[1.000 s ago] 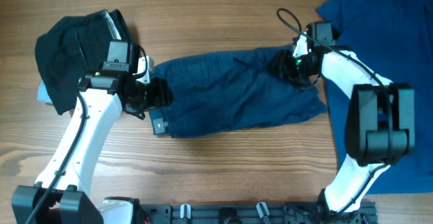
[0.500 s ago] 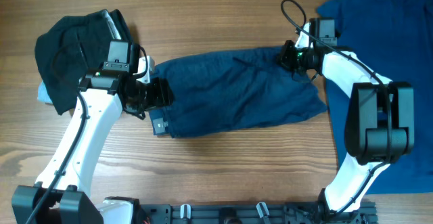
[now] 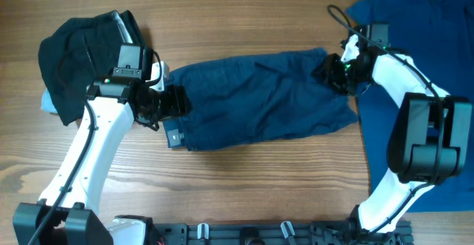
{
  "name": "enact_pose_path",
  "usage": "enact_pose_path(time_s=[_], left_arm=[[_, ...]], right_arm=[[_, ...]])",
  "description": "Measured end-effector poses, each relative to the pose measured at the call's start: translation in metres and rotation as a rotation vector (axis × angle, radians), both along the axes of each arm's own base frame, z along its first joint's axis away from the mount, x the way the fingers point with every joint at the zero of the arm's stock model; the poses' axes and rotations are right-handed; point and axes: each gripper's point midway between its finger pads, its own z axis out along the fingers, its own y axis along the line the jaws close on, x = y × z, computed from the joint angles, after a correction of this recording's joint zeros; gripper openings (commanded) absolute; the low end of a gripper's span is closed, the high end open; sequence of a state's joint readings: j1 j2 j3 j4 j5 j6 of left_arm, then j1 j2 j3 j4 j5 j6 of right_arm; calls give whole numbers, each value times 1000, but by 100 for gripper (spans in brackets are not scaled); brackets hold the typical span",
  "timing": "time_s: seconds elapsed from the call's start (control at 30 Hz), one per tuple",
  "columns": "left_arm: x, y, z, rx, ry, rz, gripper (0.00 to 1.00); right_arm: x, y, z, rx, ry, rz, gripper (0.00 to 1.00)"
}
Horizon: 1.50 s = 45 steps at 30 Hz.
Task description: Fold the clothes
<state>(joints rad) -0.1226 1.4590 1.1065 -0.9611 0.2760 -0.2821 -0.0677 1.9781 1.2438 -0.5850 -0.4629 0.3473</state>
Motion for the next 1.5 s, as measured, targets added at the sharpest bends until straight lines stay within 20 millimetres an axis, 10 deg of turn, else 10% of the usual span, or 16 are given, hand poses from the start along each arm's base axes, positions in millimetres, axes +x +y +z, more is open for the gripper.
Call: enact_pose_path(time_s=[0.3,0.5,0.77,1.07,1.17,1.23,1.4,1.5], left_arm=[[0,0,0,0,0,0,73],[0,0,0,0,0,0,74],[1,0,0,0,-3,0,75],[1,0,0,0,-4,0,75],[1,0,0,-1,-4,0,77],[1,0,0,0,-5,0,78],[2,0,0,-1,-7,0,80],[1,0,0,-1,-6,0,81]], right_arm=[[7,15,-10,-21,-83,23,5],[5,10,-4,-28,-90,27,4],[15,-5,91,-59,-320,19,4],[45,-5,75,-55,-394,16,4],[71,-4,99,-31,-530,-14,55],[80,-4,109,-13,-578,-35,67],[71,-6,102,24,-511,-65,70],[48,-23,84,59,-374,-98,49]])
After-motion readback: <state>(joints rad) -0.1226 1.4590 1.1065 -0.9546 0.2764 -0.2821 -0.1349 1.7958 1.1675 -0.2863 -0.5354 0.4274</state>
